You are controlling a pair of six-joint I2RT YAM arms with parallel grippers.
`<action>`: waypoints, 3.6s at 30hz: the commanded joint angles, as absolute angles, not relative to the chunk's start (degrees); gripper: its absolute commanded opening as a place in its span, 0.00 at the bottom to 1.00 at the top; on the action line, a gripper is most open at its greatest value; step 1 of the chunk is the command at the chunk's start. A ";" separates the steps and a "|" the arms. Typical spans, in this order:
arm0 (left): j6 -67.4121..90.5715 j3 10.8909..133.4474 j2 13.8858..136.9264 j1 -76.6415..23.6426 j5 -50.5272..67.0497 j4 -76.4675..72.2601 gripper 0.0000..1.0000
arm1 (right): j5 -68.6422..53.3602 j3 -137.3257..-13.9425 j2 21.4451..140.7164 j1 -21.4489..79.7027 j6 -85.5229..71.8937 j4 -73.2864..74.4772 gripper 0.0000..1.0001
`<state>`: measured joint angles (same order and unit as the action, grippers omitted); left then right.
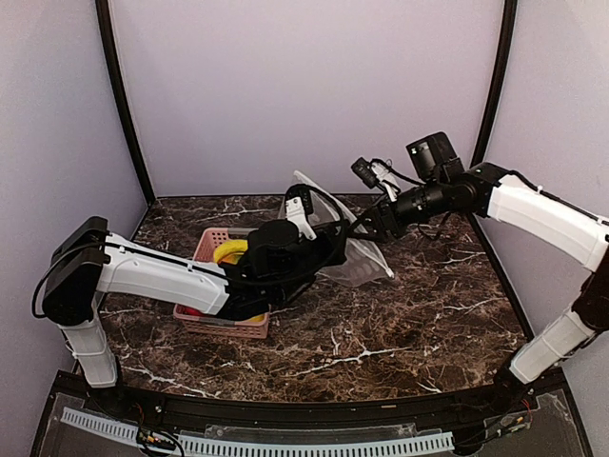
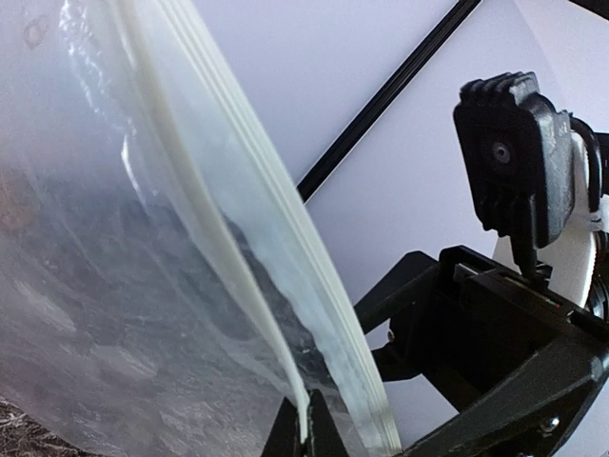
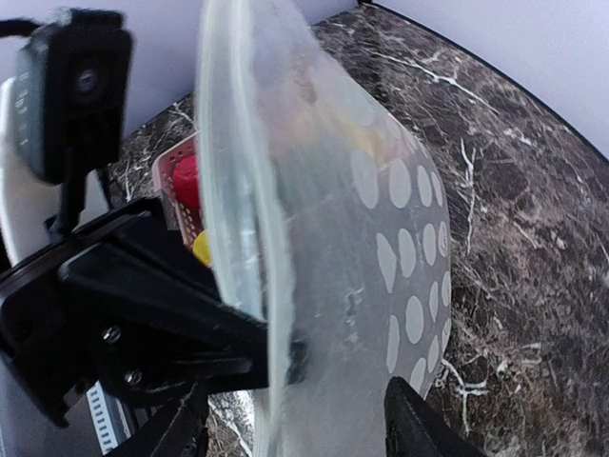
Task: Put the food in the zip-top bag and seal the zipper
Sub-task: Pass from the left arm to the right, then pick up the fake fruit from the bin.
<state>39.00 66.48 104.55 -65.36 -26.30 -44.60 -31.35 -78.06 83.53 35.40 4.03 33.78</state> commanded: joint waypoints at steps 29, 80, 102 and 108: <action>35.26 65.82 101.94 -64.84 -24.65 -37.24 0.18 | -2.88 -94.15 93.36 31.96 8.56 35.33 0.00; 21.97 70.86 87.70 -50.51 -27.62 43.34 0.92 | -15.93 -57.36 71.51 25.65 17.16 17.27 0.00; 29.21 68.17 96.29 -43.24 -14.46 44.77 0.88 | -21.76 -52.99 72.23 25.18 17.47 14.92 0.00; 30.15 67.96 98.51 -43.24 -12.93 44.67 0.90 | -22.26 -52.89 72.30 25.21 17.59 15.01 0.00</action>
<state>29.04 68.84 97.69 -43.38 -14.20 43.42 -21.23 -53.69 71.72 25.36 17.89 16.29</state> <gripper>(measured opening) 0.883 0.003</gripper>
